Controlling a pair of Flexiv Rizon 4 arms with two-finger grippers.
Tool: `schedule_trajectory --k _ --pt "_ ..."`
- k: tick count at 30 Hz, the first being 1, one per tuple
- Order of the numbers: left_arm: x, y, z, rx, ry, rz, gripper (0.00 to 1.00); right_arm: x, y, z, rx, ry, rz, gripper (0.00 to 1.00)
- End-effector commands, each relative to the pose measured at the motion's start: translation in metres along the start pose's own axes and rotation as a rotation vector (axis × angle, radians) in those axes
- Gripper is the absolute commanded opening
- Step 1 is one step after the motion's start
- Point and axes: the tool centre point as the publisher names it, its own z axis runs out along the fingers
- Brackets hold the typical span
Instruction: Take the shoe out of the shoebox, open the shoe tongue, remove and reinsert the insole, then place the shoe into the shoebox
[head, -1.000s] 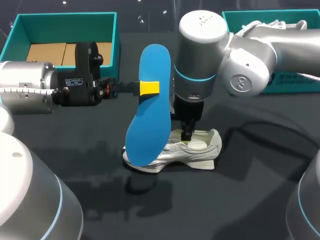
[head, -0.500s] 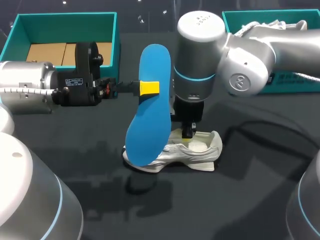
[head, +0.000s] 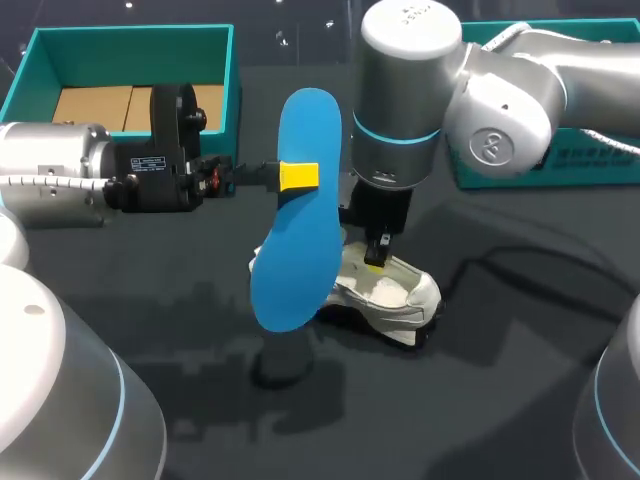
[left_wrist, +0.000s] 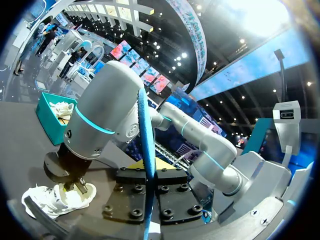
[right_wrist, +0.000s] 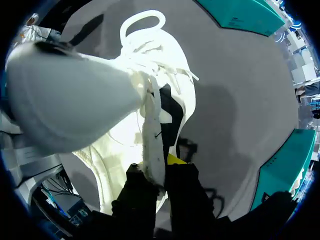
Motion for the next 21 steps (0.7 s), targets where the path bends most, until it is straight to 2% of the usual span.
schedule_trajectory --k 1,5,21 --pt "-0.0013 -0.0002 0.0021 0.0 0.001 0.0 0.0 0.0073 -0.0114 -0.0142 -0.052 -0.025 0.117 0.0" --pt "-0.0013 -0.0002 0.0021 0.0 0.001 0.0 0.0 0.011 -0.0065 -0.0235 -0.078 -0.037 0.26 0.0" --pt "-0.0013 -0.0002 0.0021 0.0 0.001 0.0 0.0 0.011 -0.0065 -0.0235 -0.078 -0.037 0.26 0.0"
